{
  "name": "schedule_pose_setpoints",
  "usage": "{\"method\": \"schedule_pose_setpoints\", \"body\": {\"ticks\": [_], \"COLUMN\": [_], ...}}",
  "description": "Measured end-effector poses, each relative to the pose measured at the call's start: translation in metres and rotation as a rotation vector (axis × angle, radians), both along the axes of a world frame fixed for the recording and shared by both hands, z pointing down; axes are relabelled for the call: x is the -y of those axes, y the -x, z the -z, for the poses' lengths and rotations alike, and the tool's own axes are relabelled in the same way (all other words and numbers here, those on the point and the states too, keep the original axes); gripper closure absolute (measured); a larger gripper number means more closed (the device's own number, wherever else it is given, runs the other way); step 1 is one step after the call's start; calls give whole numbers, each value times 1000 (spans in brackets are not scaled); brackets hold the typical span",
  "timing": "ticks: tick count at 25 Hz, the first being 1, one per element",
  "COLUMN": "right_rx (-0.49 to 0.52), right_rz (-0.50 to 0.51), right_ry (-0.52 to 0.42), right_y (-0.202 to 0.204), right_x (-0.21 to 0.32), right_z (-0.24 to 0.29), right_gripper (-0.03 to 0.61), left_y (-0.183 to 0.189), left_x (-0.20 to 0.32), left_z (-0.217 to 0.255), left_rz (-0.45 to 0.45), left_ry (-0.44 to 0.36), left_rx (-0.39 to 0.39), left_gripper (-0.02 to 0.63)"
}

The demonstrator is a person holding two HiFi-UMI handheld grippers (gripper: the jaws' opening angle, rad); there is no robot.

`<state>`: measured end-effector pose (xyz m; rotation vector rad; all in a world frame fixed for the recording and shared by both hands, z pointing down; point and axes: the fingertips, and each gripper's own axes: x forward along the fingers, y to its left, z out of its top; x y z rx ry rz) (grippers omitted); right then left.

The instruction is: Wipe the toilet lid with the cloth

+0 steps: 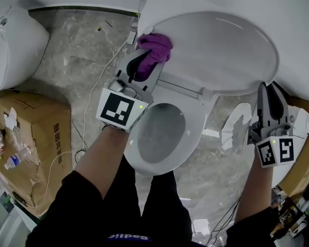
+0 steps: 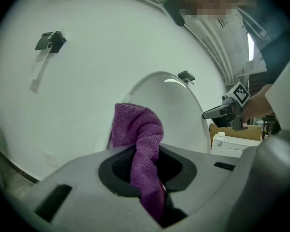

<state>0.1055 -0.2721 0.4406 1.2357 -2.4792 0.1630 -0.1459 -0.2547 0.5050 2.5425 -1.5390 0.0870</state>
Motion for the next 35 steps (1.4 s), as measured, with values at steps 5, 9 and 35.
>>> {"method": "schedule_pose_setpoints", "body": {"ticks": [5,9,35], "right_rx": [-19,-21,27], "right_rz": [27,63,86], "right_ry": [3,1,-42], "right_y": [3,5,0], "right_x": [0,-1,0], "right_z": [1,1,0], "right_gripper": [509,509,509], "left_y": [-19,-82,-136], "left_x": [2,2,-7], "left_z": [-6,-8,-54], "left_rz": [11,-59,-184], "left_ry": [-20,-18,-45], "left_rx": [4,-20,6], "left_gripper": [534,534,534]}}
